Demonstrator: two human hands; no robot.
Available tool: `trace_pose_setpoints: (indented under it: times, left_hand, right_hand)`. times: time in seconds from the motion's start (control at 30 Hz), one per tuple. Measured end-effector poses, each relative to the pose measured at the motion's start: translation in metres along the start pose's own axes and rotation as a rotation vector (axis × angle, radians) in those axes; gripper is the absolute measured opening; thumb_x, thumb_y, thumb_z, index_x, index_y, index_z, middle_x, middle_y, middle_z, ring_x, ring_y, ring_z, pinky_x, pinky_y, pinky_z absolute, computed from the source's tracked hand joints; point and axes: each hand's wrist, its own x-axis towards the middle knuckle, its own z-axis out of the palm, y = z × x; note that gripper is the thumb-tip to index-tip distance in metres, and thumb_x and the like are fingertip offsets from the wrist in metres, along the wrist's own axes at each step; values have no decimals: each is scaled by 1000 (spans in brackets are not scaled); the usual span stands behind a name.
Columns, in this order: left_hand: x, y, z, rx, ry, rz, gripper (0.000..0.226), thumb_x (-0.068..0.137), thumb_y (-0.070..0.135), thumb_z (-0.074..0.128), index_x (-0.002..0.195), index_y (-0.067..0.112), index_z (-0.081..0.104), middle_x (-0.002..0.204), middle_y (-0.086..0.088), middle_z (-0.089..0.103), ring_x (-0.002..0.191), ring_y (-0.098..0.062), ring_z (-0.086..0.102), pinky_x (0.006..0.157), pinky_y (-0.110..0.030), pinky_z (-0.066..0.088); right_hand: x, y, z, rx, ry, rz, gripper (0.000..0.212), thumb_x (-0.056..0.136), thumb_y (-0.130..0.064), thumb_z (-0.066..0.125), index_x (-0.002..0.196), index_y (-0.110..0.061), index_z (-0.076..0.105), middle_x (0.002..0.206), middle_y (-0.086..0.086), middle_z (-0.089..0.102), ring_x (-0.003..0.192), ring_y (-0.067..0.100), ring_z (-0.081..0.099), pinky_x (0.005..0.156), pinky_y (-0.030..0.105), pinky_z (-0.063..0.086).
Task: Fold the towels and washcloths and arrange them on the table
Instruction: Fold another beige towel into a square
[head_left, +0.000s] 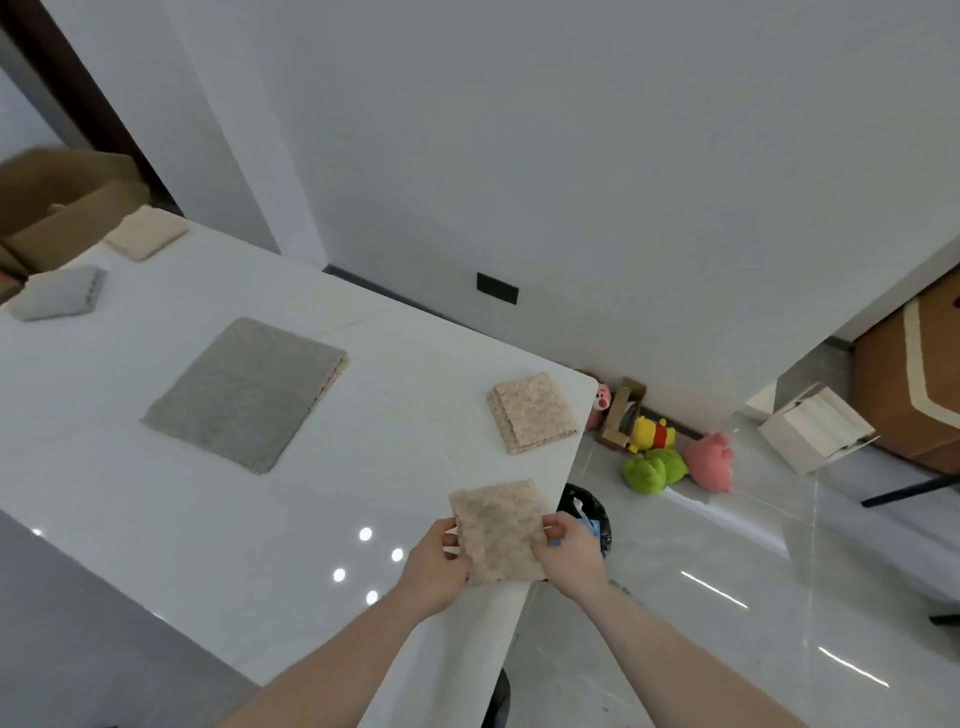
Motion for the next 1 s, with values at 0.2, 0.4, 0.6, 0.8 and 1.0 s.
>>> trace_pose_setpoints:
  times: [0.2,0.4,0.6,0.8,1.0]
  left_hand:
    - [-3,-4,3,93,-42,-96,86,88,32,70,159,23,22,153,2,44,128,-18,53,79,-18,49]
    - [-22,-30,-27,241,33,-29,69,93,24,60,156,27,31,157,6,38,136,-17,46,90,-22,50]
    - [-54,-26,-70,218,175,109,54,93,28,64,144,33,47,144,14,45,124,-7,49,85,-16,46]
    - [-73,-23,-129,257,276,192,49,92,26,65,138,35,52,141,19,47,122,-3,48,102,-26,43]
    - [-67,-25,-186,311,235,273,45,93,28,64,135,38,55,148,18,43,132,-5,46,109,-27,39]
  right_hand:
    - [8,-7,-8,-236,-37,-46,50,99,-21,59,147,-18,49,138,3,61,111,20,65,81,25,49]
    - [-4,6,4,-228,-113,-84,54,95,-20,62,147,-25,47,146,1,53,68,9,64,69,28,55]
    - [-26,-19,20,-152,-133,-201,50,97,-20,61,144,-28,48,153,-5,44,103,9,53,69,14,47]
    - [-50,-69,54,-42,-120,-322,48,94,-27,64,140,-35,51,142,-12,50,121,6,51,98,29,52]
    - [-76,-107,93,10,-102,-344,48,92,-31,66,136,-41,52,136,-22,48,120,1,50,101,22,46]
